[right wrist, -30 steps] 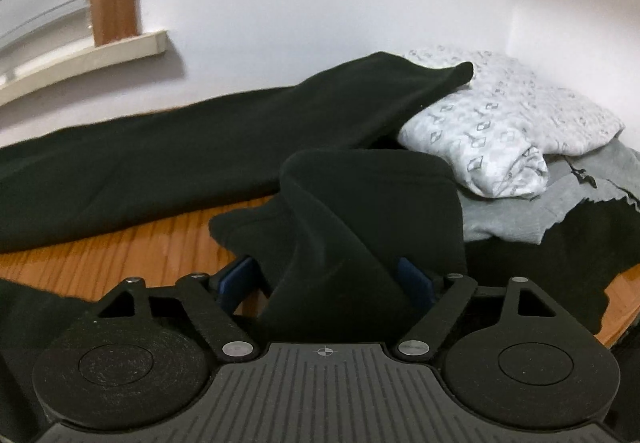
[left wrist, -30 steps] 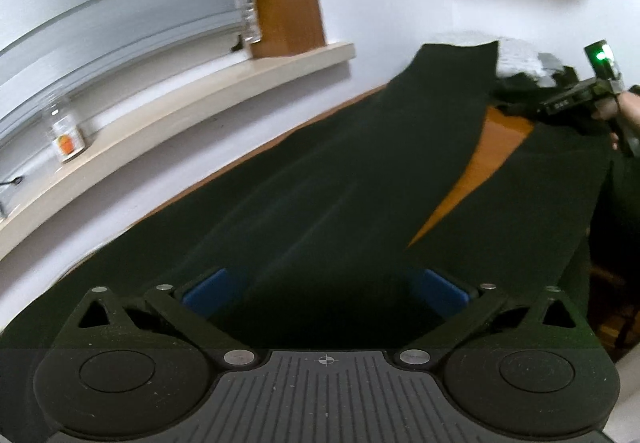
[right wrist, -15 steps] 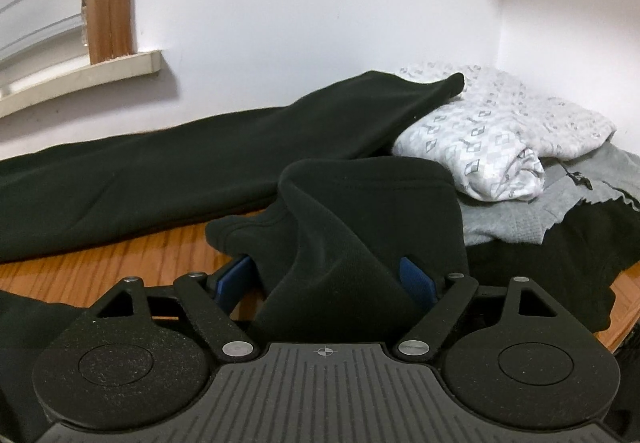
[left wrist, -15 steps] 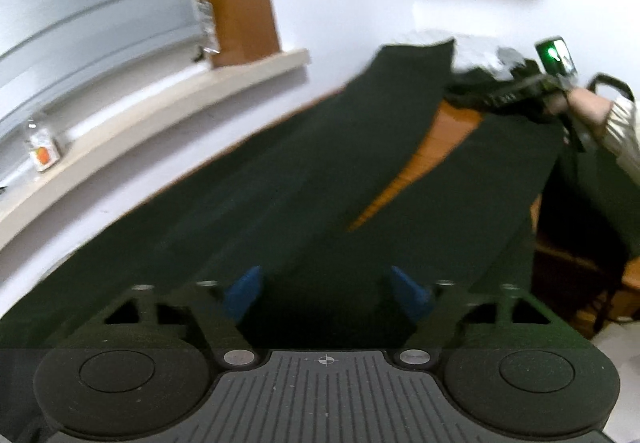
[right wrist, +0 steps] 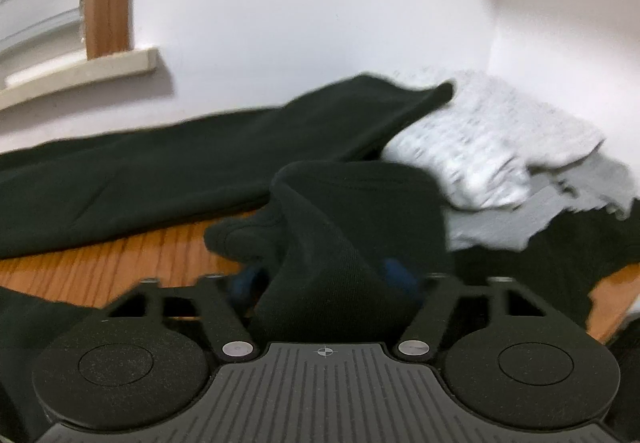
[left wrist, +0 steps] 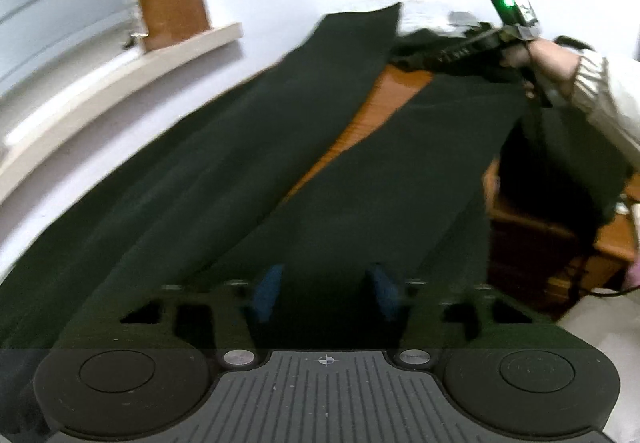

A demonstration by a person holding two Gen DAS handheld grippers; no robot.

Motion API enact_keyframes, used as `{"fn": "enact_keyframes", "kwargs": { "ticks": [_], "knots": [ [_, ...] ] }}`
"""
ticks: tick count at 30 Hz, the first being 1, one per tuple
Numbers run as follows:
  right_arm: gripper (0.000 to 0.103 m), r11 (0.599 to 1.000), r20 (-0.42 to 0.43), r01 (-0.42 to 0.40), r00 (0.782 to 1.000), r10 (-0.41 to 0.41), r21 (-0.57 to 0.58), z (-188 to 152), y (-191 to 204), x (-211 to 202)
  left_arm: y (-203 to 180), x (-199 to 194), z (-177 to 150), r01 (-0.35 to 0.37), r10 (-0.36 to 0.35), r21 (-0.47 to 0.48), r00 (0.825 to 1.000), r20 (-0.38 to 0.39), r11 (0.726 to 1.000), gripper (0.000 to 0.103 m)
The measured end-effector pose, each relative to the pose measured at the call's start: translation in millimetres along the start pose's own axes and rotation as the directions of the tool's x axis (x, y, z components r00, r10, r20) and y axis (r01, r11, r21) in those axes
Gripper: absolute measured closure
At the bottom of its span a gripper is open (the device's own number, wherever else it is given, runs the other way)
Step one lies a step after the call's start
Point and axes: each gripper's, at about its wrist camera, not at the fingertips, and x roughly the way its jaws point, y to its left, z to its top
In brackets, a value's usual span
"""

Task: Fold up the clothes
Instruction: 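Grasp the black trousers with the right tool while the left tool grasps and lifts them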

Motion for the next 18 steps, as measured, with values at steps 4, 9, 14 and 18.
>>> {"fn": "enact_keyframes", "kwargs": {
  "ticks": [4, 9, 14, 18],
  "knots": [
    [0.082, 0.991, 0.059, -0.064, 0.997, 0.057, 0.121, 11, -30, -30, 3, -9, 8, -0.012, 0.013, -0.005, 0.998, 0.064, 1.000, 0.095],
    [0.085, 0.949, 0.196, -0.113, 0.979, 0.056, 0.294, 32, -78, -84, 24, -31, 24, -0.019, 0.034, -0.084, 0.982, 0.184, 0.996, 0.097],
    [0.084, 0.897, 0.252, -0.144, 0.967, 0.038, 0.417, 72, -100, -92, 79, -15, 44, -0.034, 0.083, -0.227, 0.974, 0.210, 0.973, 0.097],
    [0.067, 0.886, 0.213, -0.142, 0.976, 0.050, 0.442, 90, -94, -49, 125, 33, 34, -0.008, 0.047, -0.369, 0.994, 0.099, 0.929, 0.092]
  ]
}}
